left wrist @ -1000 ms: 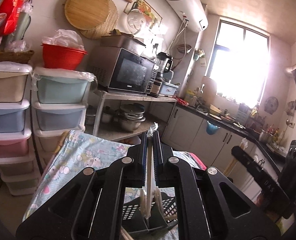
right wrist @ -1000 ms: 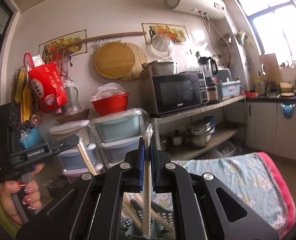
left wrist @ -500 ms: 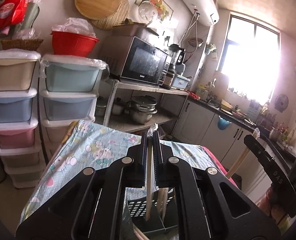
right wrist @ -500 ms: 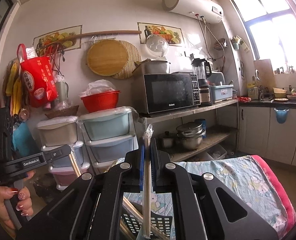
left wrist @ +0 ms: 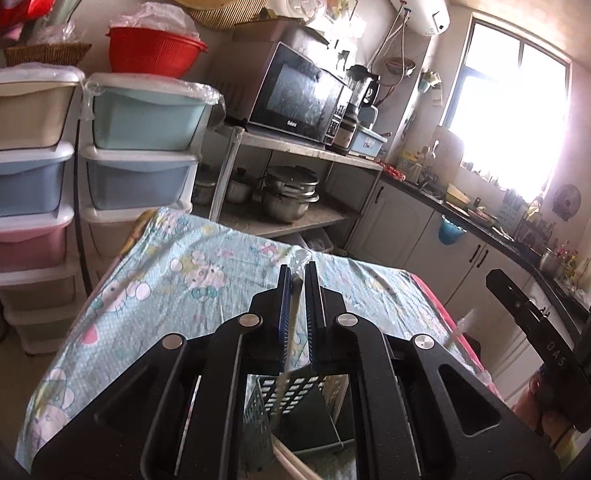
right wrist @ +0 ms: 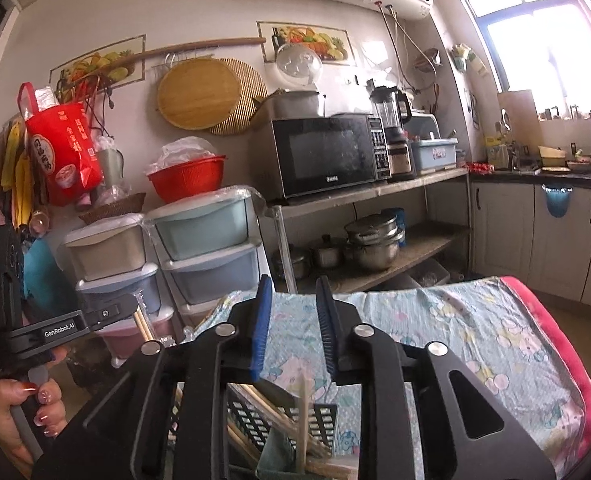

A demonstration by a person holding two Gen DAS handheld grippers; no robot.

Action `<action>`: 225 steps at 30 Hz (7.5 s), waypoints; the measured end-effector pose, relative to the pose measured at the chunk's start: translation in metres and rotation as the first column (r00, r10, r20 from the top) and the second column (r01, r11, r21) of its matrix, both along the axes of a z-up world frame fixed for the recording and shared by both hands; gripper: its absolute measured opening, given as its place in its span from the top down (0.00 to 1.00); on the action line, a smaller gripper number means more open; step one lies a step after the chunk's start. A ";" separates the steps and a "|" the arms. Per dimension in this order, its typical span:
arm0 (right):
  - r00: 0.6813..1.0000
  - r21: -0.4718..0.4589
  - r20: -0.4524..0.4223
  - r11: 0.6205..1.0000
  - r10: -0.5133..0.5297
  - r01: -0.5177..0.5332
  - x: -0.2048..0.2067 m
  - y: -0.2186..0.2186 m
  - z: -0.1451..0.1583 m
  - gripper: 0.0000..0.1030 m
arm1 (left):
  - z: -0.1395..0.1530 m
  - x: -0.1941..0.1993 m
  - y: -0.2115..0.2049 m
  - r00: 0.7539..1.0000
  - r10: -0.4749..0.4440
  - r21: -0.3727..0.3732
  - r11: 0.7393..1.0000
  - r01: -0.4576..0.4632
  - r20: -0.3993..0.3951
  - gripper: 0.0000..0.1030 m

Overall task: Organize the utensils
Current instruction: 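Open the left tool over the caddy while the right tool releases its chopstick into it, then move both tools down toward the last wrapped chopsticks on the cloth, then close the left tool on a wrapped chopstick while the right tool grasps the last one, then lift the chopstick with the left tool over the caddy while the right tool carries its chopstick there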

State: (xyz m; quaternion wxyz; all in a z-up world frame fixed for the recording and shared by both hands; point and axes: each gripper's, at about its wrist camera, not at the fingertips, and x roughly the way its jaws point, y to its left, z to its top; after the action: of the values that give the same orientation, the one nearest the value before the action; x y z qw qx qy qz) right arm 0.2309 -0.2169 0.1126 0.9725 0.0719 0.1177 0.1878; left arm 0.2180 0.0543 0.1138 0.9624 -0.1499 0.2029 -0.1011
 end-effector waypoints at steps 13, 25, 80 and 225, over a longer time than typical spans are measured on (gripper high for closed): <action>0.992 0.004 -0.127 1.000 -0.011 0.012 -0.001 -0.012 -0.024 0.60 | -0.018 -0.008 0.004 0.999 0.006 -0.019 1.000 -0.006 -0.039 0.47; 0.984 0.035 -0.177 0.999 -0.004 0.010 -0.011 -0.025 -0.031 0.50 | -0.026 -0.024 0.012 0.998 0.021 -0.055 0.998 -0.025 -0.067 0.11; 0.913 -0.047 -0.409 0.999 0.000 -0.020 -0.081 -0.052 -0.113 0.38 | -0.124 -0.072 -0.028 0.939 -0.079 -0.018 0.997 0.078 -0.334 0.11; 0.974 0.013 -0.163 0.987 0.158 -0.158 -0.096 -0.045 0.009 0.99 | 0.018 -0.060 -0.090 0.939 -0.342 -0.031 0.939 0.341 -0.035 0.97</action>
State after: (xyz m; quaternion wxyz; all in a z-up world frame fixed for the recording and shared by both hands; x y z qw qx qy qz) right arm 0.1348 -0.2623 0.1218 0.9415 0.0777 0.2021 0.2581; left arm 0.1581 -0.0354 0.1319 0.9240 -0.1262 0.2437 -0.2662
